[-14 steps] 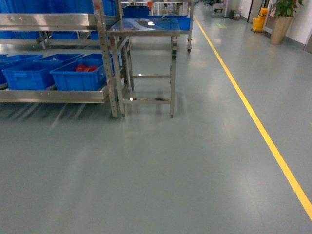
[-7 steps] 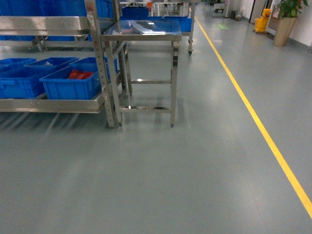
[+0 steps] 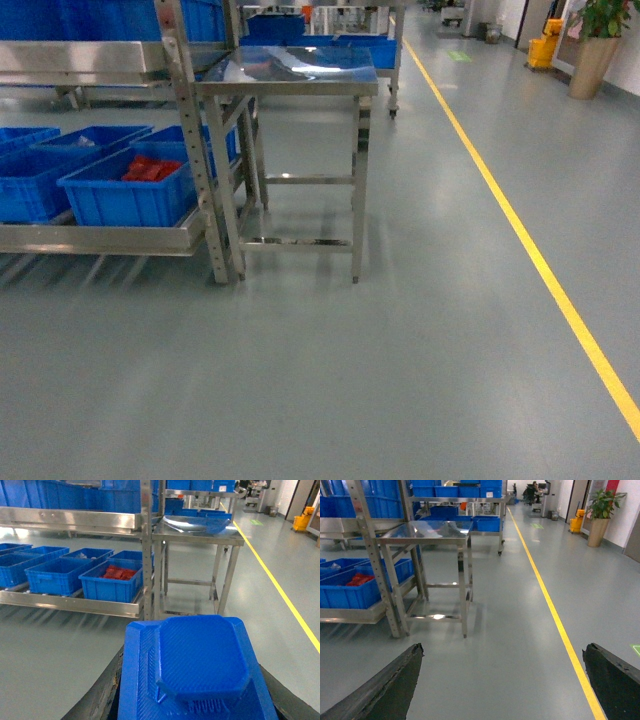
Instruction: Pick blue part to blue bin on bottom shelf
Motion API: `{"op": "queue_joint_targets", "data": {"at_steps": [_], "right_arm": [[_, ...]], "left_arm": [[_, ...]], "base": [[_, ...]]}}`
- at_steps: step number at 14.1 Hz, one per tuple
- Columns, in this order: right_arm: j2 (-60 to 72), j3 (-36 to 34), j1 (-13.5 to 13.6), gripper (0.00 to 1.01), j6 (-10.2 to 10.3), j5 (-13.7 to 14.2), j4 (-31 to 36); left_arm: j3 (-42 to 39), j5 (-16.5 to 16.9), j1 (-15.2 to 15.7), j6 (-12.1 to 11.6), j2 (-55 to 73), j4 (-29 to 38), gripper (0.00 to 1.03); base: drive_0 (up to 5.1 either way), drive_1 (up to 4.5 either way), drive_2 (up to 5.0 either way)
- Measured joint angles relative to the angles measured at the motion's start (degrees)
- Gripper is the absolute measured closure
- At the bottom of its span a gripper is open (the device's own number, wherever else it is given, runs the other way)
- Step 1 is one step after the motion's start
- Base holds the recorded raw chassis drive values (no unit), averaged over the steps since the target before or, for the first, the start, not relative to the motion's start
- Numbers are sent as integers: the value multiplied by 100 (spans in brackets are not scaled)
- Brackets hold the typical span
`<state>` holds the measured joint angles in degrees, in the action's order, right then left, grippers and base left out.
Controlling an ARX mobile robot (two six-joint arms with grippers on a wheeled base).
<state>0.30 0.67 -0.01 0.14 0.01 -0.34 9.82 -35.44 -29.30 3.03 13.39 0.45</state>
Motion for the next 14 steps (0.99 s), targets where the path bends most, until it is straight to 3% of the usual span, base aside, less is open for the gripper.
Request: {"op": "queue_joint_targets", "data": {"at_steps": [14], "right_arm": [[0,0,0,3,0,0,9]], "left_arm": [[0,-2,-2,-2,-7,2,60]], "base": [[0,403,-403]]}}
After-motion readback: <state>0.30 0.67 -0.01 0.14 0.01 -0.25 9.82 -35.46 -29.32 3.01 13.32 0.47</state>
